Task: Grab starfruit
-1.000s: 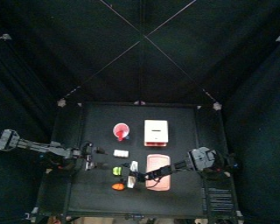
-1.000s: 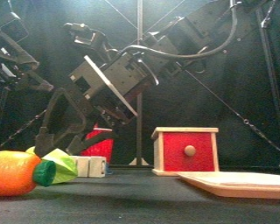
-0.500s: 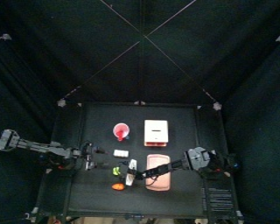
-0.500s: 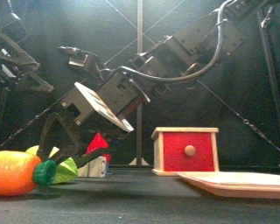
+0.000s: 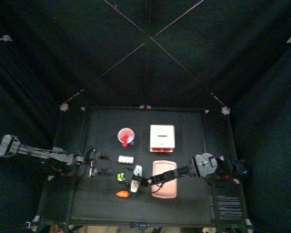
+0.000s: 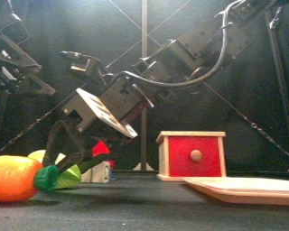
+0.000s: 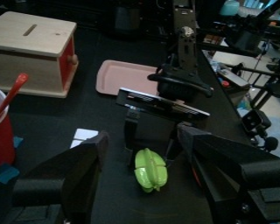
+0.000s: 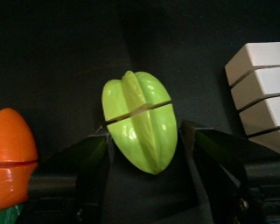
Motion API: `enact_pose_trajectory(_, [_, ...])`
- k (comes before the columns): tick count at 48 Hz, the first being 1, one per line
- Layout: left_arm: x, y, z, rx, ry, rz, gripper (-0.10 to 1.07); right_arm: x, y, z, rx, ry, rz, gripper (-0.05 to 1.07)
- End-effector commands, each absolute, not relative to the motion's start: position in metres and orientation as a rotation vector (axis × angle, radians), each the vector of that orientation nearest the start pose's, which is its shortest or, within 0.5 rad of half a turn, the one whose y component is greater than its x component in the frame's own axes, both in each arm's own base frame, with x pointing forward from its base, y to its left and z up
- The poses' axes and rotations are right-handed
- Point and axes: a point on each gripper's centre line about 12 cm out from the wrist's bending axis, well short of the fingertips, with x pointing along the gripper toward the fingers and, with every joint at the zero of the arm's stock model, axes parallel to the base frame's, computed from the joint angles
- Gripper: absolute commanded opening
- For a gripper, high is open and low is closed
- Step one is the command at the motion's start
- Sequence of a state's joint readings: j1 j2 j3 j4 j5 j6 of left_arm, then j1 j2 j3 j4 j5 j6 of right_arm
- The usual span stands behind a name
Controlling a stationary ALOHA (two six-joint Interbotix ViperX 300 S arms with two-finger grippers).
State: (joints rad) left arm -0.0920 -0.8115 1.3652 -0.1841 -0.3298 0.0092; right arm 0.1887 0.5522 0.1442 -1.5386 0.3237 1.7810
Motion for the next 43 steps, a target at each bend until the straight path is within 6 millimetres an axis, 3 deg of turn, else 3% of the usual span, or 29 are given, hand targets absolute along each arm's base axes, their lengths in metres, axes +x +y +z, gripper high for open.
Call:
enact_pose_trajectory(1, [0.196, -0.010, 0.197, -0.148, 0.212, -0.011, 0.97, 0.528, 0.060, 0.106, 0.067, 0.617, -0.208, 0.88])
enact_pose_trajectory(16, [0.196, -0.010, 0.197, -0.148, 0.211, -0.011, 0.97, 0.528, 0.062, 0.108, 0.067, 0.614, -0.205, 0.74])
enact_pose_trajectory(43, [0.195, -0.010, 0.196, -0.150, 0.214, -0.010, 0.97, 0.523, 0.062, 0.116, 0.025, 0.599, -0.213, 0.74])
